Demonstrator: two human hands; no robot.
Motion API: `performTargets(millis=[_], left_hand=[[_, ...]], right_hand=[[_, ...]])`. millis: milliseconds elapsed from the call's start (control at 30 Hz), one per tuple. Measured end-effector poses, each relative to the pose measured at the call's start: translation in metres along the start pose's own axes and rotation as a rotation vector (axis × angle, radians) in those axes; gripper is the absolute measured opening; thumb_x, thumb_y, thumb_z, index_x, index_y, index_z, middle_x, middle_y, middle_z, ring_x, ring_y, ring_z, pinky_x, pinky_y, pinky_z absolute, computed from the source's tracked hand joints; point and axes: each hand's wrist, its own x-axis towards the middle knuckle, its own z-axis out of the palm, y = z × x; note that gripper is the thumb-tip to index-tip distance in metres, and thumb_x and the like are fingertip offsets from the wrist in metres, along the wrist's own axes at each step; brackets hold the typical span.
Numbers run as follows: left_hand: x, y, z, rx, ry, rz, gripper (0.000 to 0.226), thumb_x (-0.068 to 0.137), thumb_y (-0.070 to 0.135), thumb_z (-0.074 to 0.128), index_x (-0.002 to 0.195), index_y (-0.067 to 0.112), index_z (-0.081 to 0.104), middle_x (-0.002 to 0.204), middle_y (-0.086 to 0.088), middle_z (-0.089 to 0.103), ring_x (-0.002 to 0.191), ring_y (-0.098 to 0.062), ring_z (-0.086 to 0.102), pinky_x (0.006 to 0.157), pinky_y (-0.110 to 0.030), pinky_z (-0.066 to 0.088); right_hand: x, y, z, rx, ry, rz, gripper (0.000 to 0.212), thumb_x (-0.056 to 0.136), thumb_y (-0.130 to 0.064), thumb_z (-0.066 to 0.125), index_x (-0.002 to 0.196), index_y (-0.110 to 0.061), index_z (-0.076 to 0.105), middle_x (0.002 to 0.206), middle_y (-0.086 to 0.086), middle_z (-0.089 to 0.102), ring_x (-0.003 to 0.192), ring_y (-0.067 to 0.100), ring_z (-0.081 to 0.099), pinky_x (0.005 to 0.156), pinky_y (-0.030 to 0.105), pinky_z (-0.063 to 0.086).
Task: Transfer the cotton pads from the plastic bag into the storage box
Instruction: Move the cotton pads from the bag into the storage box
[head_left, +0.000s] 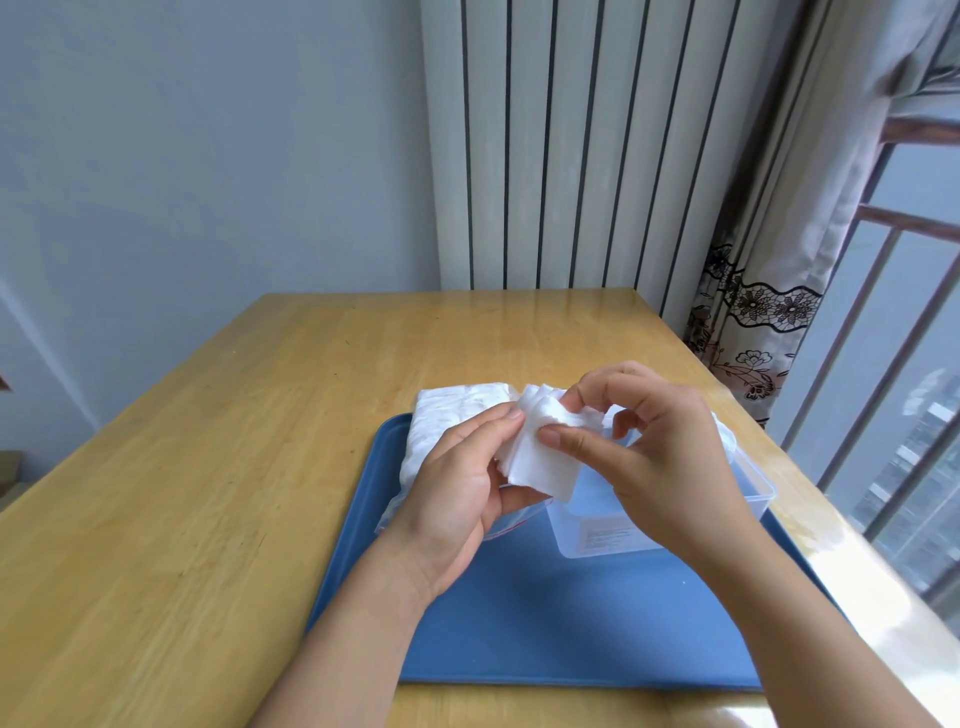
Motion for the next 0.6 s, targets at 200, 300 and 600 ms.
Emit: performTargets(millis=[200,300,600], left_hand=[[-0.0013,0.0017,-0.0009,0.012,-0.021,-0.008,0.036,0.106,0.019,0.038,0.108,0.014,0.074,0.106,-0.011,0.073,0.099,-0.02,0.065,0.086,-0.039,0.057],[-0.0026,0.0032,0.0,0.019,-0.043,-0.011,0.035,0.105,0.025,0.041,0.108,0.017,0.076,0.107,-0.009,0.073,0.098,-0.019,0.065,0.089,-0.04,0.056],[-0.0008,0.0011,-0.0043,-0.025,-0.04,-0.004,0.03,0.087,0.021,0.054,0.107,0.007,0.072,0.099,-0.012,0.067,0.092,-0.024,0.06,0.078,-0.037,0.053]], right_hand=[[-0.0016,0.0007,0.0019,-0.062,-0.055,-0.083,0.013,0.077,-0.028,0.08,0.089,-0.029,0.079,0.089,-0.016,0.063,0.089,0.007,0.058,0.074,0.01,0.037],[-0.0014,0.0023,0.0018,-0.09,-0.069,-0.086,0.014,0.078,-0.029,0.078,0.091,-0.025,0.08,0.091,-0.015,0.065,0.091,0.01,0.057,0.077,0.009,0.037],[-0.0059,-0.0002,0.0084,-0.114,-0.165,-0.105,0.013,0.083,-0.028,0.075,0.095,-0.032,0.077,0.095,-0.018,0.053,0.096,0.011,0.051,0.081,0.009,0.034]])
